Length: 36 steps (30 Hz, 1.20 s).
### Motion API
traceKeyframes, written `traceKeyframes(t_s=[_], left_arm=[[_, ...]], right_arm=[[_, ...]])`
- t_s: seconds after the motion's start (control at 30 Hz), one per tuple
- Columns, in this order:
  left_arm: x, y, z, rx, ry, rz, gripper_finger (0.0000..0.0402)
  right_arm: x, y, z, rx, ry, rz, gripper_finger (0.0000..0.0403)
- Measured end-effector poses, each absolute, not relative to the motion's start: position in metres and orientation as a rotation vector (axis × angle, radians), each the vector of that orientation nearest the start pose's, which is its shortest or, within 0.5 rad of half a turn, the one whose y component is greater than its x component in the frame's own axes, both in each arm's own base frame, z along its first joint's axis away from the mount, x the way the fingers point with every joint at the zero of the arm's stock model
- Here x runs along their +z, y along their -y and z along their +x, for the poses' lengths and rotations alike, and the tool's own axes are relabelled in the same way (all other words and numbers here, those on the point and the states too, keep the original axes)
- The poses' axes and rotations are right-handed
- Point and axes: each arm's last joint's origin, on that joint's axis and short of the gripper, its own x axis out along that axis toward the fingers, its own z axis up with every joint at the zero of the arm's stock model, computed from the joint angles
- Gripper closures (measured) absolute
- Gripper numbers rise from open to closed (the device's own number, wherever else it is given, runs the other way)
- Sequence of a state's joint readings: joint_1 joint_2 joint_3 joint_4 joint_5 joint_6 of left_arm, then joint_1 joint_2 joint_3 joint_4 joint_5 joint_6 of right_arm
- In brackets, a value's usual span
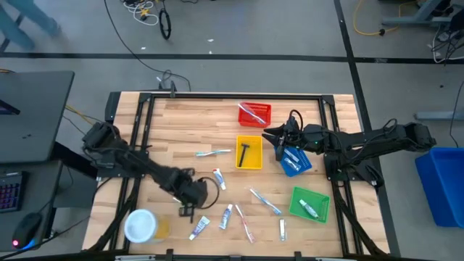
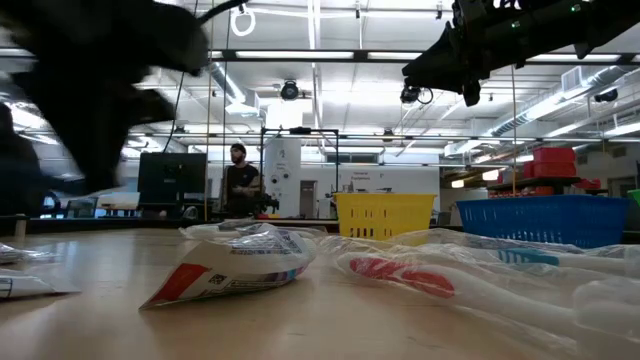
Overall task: Pick & Place Travel size toiletries
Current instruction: Put the hand shaver into the yellow bin
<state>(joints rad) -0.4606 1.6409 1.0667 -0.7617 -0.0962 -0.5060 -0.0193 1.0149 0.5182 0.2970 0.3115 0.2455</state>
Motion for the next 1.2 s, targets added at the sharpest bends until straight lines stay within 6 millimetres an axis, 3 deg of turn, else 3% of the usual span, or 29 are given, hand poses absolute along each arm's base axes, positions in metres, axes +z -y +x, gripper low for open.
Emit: traceKeyframes(t_s=[0.3,0.53,0.7,0.87,0.97,1.2], left_arm=[[0.229,0.069,0.320,0.188,-1.045,0.197,0.0348],[0.254,0.027,0.354,0.275,-0.749,0.353,0.0346],[0.265,0.002,0.368,0.280,-0.604,0.380,0.0346],[0.252,-0.019,0.383,0.265,-0.576,0.392,0.0346],[0.228,-0.031,0.395,0.291,-0.618,0.396,0.0346],[0.179,-0.048,0.403,0.318,-0.771,0.371,0.0343]], right_arm=[[0.242,0.013,0.217,-0.357,-0.194,0.207,0.0294],[0.221,0.013,0.202,-0.384,-0.457,0.167,0.0293],[0.208,0.011,0.188,-0.360,-0.647,0.234,0.0293],[0.207,0.007,0.188,-0.253,-0.683,0.247,0.0294],[0.210,0.008,0.190,-0.221,-0.651,0.183,0.0293],[0.214,0.008,0.194,-0.180,-0.603,0.084,0.0293]])
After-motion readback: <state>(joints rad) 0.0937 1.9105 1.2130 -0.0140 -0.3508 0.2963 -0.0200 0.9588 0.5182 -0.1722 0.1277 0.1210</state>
